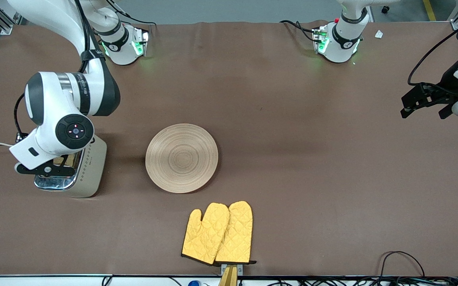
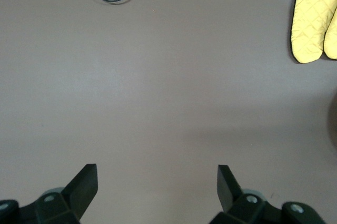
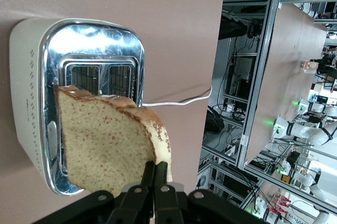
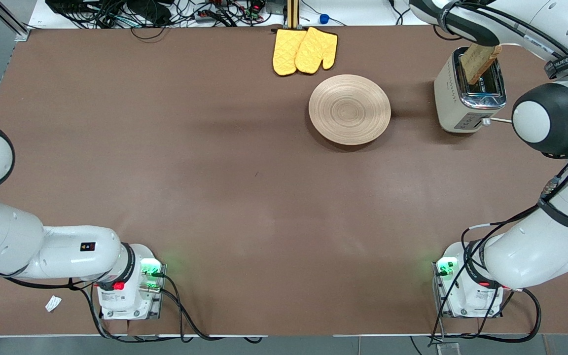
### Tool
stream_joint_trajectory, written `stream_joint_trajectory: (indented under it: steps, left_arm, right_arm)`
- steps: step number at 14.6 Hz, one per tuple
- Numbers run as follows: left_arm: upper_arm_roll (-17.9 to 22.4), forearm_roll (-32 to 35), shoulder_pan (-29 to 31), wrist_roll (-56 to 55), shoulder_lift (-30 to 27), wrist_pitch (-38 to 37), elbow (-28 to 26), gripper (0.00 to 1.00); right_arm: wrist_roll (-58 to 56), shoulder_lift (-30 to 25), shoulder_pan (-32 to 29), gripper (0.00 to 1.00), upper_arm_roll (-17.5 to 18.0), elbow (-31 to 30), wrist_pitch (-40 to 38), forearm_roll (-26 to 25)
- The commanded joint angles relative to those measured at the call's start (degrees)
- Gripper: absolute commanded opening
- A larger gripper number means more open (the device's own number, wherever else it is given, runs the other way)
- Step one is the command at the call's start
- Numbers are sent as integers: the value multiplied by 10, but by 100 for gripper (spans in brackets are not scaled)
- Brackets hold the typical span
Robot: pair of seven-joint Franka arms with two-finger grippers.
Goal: Move plate and put bread in toaster
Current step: 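Lower the bread into a toaster slot with the right gripper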
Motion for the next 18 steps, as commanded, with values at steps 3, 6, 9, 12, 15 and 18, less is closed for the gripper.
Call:
stream_joint_trajectory:
  steps: [3,6,9,12,15,18]
  left_arm:
    - [-1,8,0,-3,2,-3,11,100]
    - [-1,8,1,-2,2,-3,11,100]
    - [-1,9,6,3,2,-3,11,100]
    - [-1,16,4,2,2,-3,11,100]
    - [-6,20,4,-3,1,-3,11,100]
    - [-4,19,6,1,0,-3,11,100]
  right_arm:
    - [24,1,-14,0,3,-17,0,-22]
    - [27,7,-16,0,3,-20,4,-27]
    - [27,11,-23,0,4,-21,7,-27]
    - [33,17,-22,0,4,-20,8,-28]
    - [36,26,-23,0,4,-20,19,-27]
    - [45,36,-23,0,5,-20,30,-24]
